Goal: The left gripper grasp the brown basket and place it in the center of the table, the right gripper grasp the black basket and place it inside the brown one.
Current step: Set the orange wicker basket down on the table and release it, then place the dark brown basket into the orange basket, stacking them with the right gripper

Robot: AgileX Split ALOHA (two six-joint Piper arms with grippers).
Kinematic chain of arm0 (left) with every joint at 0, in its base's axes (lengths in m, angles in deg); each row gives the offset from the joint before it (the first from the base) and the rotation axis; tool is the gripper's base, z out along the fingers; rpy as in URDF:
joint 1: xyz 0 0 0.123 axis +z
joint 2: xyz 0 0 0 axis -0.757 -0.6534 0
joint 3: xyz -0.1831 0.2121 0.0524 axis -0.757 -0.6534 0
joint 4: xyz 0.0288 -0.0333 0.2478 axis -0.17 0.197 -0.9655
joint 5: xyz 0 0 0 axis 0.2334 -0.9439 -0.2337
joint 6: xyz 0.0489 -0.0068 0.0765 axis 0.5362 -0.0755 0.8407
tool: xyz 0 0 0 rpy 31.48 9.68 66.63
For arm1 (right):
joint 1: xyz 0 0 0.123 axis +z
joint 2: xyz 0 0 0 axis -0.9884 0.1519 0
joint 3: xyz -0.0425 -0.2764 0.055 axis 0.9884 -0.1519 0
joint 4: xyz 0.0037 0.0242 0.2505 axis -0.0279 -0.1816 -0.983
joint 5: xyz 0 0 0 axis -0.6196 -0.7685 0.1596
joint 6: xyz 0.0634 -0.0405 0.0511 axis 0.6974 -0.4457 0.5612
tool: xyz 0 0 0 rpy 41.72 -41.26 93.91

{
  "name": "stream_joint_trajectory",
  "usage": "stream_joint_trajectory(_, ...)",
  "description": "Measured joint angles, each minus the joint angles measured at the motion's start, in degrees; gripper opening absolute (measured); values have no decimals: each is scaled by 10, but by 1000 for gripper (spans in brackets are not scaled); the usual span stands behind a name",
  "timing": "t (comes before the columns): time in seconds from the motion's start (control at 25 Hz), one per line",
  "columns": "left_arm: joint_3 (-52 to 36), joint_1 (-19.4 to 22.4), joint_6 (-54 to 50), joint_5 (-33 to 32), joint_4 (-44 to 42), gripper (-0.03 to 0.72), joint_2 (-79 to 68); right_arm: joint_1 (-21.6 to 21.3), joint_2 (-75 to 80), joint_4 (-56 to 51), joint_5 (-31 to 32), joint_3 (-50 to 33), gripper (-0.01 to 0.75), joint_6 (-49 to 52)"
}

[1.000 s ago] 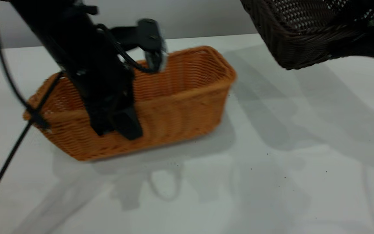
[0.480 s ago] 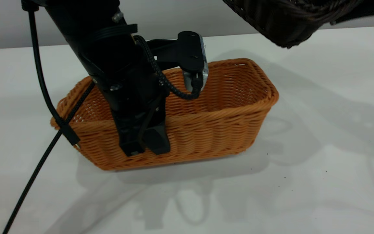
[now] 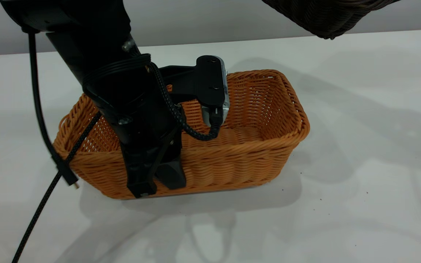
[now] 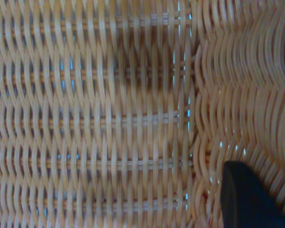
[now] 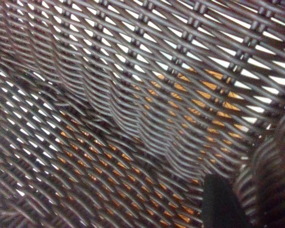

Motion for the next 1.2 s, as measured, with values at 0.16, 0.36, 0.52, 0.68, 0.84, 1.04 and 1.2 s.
stream_joint_trajectory(0.16, 0, 0, 1, -4, 11, 99, 0, 0, 0, 4, 0, 0, 260, 0)
stream_joint_trajectory(0.36, 0, 0, 15, -8, 49, 171, 0, 0, 0, 9, 2, 0, 260, 0)
stream_joint_trajectory(0.52, 0, -3, 15, 1, 61, 338, -1, 0, 0, 12, 3, 0, 260, 0)
stream_joint_trajectory(0.68, 3, -19, 14, 29, 64, 477, 3, 0, 0, 27, 3, 0, 258, 0)
stream_joint_trajectory(0.84, 22, -44, 10, 30, 51, 527, 25, 0, 0, 27, 5, 0, 258, 0)
stream_joint_trajectory(1.04, 42, -57, -49, 10, 8, 533, 88, 0, 0, 27, 1, 0, 258, 0)
stream_joint_trajectory(1.2, 42, -84, -68, -5, 0, 533, 166, 0, 1, 28, 11, 12, 258, 1)
